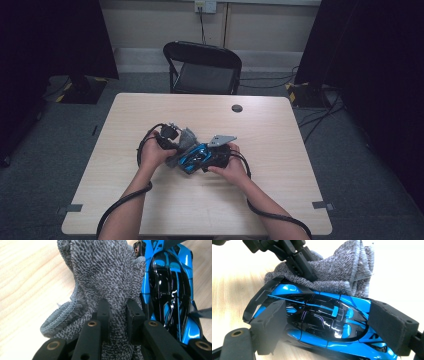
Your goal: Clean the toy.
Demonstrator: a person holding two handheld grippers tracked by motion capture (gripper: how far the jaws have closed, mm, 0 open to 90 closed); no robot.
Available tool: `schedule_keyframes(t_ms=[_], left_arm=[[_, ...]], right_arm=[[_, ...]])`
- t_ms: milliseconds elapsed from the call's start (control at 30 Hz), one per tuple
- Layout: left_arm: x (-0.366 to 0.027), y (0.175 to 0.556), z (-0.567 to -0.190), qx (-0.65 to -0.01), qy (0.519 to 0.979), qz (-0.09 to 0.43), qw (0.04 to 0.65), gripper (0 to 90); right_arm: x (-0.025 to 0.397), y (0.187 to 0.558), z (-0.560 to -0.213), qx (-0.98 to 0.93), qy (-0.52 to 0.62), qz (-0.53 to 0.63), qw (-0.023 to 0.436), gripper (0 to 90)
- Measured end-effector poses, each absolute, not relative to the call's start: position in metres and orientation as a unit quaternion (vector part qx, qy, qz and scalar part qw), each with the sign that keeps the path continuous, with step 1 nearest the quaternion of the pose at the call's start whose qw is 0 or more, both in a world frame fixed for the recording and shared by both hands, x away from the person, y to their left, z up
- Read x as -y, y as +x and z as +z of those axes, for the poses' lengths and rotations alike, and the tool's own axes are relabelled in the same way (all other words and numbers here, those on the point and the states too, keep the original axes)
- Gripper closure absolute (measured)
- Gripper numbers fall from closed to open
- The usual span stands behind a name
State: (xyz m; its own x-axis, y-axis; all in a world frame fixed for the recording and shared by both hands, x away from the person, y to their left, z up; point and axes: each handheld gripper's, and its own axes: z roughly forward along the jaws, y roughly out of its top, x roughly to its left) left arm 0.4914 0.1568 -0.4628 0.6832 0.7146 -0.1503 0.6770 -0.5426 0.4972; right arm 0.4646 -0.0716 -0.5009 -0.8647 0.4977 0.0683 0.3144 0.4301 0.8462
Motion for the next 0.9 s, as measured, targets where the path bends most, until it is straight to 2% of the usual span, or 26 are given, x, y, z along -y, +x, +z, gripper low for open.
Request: schedule_keyframes(t_ms=[900], left_arm=[[-0.175, 0.471, -0.463, -0.404, 0.874, 0.031, 0.269, 76.1]], right_arm=[[0.072, 0.465, -0.501, -0.841, 0.242, 0.475, 0.096, 15.6]])
